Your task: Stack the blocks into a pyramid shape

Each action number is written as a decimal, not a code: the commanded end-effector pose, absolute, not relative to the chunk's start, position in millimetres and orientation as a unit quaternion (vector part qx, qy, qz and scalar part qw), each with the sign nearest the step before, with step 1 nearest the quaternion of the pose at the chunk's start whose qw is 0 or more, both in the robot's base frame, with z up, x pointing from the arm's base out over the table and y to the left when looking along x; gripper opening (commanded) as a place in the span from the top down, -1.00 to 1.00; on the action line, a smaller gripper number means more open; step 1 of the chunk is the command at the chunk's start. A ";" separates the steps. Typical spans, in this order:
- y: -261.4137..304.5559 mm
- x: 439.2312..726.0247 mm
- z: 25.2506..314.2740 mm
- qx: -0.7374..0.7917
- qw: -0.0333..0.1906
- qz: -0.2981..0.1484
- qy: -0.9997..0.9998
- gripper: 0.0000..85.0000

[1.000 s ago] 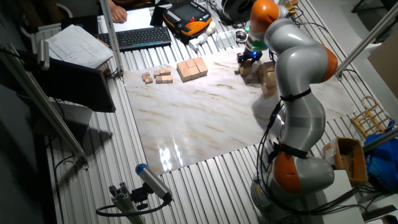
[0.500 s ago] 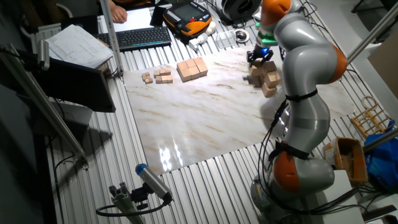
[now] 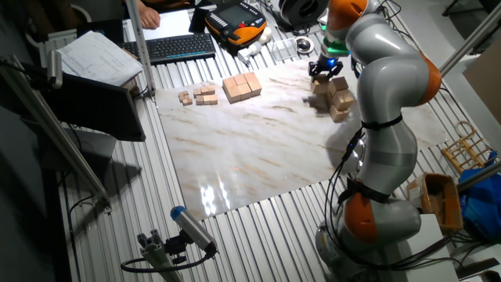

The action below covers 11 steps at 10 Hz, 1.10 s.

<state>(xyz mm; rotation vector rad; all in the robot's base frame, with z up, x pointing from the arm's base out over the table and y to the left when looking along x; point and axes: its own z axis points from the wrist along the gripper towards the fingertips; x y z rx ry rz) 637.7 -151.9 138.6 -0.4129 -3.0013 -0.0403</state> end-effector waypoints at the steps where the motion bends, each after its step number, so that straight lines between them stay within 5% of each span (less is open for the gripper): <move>1: -149.4 635.7 135.5 -0.135 0.057 -0.015 -0.989 1.00; 4: -148.9 635.2 134.8 -0.129 0.061 -0.007 -0.990 1.00; 7: -149.9 634.0 138.6 -0.116 0.039 -0.015 -0.992 1.00; 11: -182.3 602.1 217.1 -0.109 0.063 0.003 -0.992 1.00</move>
